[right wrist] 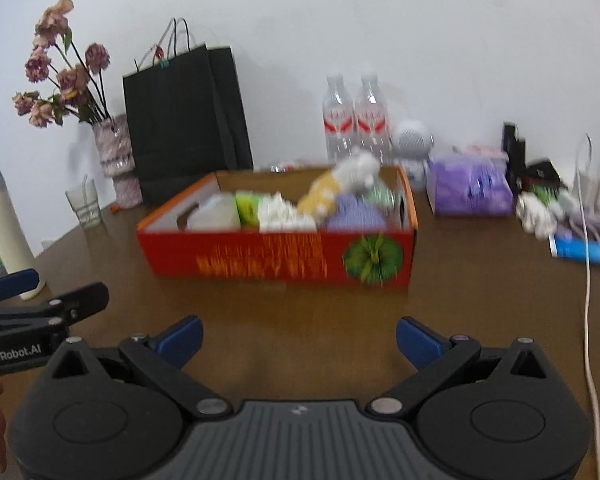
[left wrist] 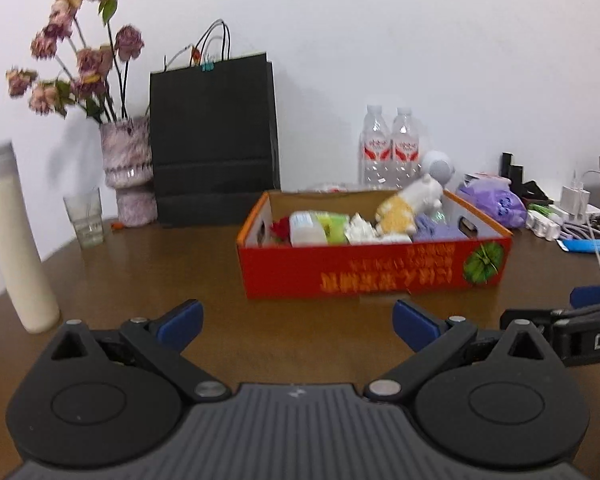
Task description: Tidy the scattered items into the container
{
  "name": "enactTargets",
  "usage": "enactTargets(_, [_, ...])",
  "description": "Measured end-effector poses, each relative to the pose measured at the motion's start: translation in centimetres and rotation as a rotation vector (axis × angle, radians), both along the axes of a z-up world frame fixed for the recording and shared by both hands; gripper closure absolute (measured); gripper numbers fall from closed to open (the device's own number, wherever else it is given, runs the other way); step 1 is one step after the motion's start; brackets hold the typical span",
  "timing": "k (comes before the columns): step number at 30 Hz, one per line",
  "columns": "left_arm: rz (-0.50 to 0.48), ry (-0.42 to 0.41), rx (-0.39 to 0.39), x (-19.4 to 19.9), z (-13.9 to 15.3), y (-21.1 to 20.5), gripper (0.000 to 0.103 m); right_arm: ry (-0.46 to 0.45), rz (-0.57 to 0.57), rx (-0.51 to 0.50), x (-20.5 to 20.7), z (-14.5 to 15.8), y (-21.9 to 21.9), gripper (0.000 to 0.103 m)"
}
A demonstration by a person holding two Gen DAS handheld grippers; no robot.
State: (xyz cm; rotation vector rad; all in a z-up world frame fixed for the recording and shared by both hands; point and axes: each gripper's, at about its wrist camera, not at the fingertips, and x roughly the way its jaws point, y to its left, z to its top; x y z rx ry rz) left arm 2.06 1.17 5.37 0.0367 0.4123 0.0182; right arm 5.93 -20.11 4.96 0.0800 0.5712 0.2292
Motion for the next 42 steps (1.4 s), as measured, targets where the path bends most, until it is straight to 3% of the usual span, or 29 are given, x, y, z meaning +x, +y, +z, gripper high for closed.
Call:
enactTargets(11, [0.002, 0.132, -0.011, -2.7, -3.5, -0.4, 0.000, 0.044, -0.031, -0.039, -4.4, -3.1, -0.5, 0.000])
enactTargets(21, [-0.010, 0.207, -0.005, -3.0, -4.6, -0.8, 0.000, 0.044, -0.035, -0.078, -5.5, -4.1, 1.0, 0.000])
enactTargets(28, [-0.012, 0.281, -0.030, -2.3, -5.1, -0.5, 0.000, 0.100, -0.056, -0.079, -5.0, -4.9, 0.7, 0.000])
enactTargets(35, [-0.016, 0.287, -0.028, -2.2, -5.2, -0.7, 0.000, 0.119, -0.070, -0.139, -4.5, -5.2, 1.1, 0.000])
enactTargets(42, [-0.017, 0.287, -0.029, -2.1, -5.3, -0.6, 0.000, 0.120, -0.071, -0.137, -4.4, -5.2, 1.0, 0.000])
